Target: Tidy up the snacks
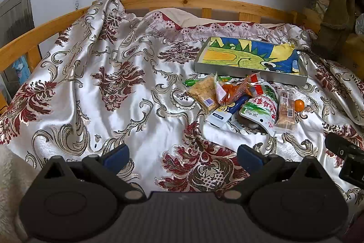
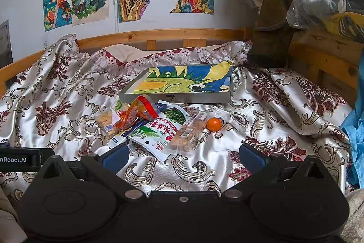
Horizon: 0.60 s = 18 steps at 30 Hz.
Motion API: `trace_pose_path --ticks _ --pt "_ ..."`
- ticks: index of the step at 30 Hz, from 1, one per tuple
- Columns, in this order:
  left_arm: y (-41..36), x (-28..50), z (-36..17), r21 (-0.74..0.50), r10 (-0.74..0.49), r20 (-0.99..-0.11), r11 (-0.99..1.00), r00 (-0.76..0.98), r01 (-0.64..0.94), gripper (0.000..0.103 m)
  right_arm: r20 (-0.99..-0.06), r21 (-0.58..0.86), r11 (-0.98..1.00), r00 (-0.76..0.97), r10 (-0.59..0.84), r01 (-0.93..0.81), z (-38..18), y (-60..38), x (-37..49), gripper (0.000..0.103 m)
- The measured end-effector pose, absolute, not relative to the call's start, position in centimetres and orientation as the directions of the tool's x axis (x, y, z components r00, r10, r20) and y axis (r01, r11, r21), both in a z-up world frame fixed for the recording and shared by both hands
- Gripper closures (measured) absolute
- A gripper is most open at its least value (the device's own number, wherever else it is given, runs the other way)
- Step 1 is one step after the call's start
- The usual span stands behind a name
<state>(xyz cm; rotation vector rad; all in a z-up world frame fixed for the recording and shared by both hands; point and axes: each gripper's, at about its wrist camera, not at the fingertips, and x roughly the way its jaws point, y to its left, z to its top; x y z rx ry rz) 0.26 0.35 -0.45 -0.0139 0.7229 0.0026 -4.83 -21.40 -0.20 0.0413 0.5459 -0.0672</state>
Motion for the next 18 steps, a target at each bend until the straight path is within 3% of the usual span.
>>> trace_pose_path --ticks 18 --pt "0.42 0.23 -0.55 -0.013 -0.003 -0.662 1.000 0.750 -0.007 0.000 -0.520 0.023 0.997 0.852 -0.052 0.075 -0.24 -21.42 -4.85 0.001"
